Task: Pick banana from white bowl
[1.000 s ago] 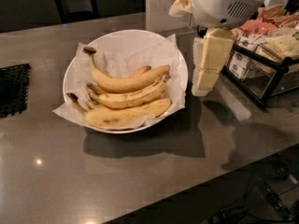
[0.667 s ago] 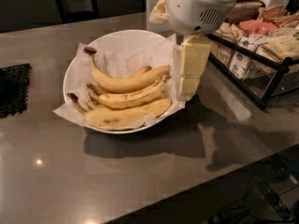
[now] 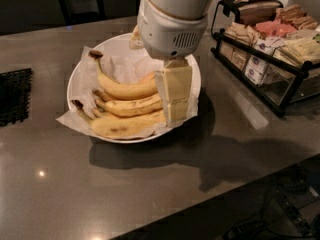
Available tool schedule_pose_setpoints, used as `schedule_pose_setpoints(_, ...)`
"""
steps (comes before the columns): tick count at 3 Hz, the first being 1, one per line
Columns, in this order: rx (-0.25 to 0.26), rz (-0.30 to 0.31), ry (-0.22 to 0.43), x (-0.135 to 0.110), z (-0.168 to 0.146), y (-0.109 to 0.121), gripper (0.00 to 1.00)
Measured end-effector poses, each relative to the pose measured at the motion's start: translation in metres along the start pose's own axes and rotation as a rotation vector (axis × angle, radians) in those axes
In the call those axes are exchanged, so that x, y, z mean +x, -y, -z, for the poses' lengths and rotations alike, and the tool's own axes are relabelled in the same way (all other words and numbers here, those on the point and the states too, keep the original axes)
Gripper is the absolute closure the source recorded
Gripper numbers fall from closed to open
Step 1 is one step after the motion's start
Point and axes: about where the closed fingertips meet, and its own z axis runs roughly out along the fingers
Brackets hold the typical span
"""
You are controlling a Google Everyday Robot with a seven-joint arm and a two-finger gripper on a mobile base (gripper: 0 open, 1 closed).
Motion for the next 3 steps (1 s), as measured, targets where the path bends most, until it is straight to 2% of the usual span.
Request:
schedule_pose_setpoints(1,-0.001,0.001,0.0,-0.0007,-0.0003,-0.0002,0.17)
schedule_pose_setpoints(2,-0.001,0.001,0.0,-0.0007,-0.0003,-0.0002,0.27)
schedule_pose_setpoints(3,0.015,0.0,0.003,-0.0017,0.0007,0.002,0.3)
